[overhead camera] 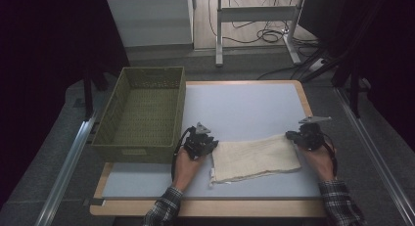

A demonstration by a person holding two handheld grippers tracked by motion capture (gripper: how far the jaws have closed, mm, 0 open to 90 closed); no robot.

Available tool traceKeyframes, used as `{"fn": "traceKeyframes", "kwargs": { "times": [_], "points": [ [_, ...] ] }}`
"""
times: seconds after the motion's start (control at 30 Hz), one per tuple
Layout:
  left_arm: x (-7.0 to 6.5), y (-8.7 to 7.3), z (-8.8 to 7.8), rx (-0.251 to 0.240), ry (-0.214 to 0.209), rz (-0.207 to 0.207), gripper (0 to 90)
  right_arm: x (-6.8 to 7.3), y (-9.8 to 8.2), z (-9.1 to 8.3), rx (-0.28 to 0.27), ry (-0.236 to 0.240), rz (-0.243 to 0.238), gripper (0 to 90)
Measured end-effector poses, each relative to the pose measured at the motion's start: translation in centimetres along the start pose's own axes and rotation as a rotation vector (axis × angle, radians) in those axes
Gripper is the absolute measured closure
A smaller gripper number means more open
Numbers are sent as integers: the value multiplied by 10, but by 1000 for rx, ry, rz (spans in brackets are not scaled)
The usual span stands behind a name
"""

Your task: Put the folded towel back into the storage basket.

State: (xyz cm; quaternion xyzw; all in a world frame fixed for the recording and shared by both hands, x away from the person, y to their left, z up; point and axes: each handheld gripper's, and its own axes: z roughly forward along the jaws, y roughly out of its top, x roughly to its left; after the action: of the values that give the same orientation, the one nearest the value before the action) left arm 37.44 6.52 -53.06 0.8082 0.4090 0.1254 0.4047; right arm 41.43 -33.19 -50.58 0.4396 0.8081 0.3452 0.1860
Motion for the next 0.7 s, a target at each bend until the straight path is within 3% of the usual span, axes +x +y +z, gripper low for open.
{"fn": "traceKeyframes", "kwargs": {
  "times": [0.23, 0.37, 0.7],
  "points": [
    [-3, -2, 11, 39, 61, 86, 549, 1, -4, -20, -41, 20, 24, 657],
    [4, -4, 13, 23, 32, 43, 475, 5, -8, -28, -34, 39, 26, 581],
    [2, -5, 13, 17, 44, 44, 464, 30, -25, -41, -27, 119, -4, 449]
  ]
}}
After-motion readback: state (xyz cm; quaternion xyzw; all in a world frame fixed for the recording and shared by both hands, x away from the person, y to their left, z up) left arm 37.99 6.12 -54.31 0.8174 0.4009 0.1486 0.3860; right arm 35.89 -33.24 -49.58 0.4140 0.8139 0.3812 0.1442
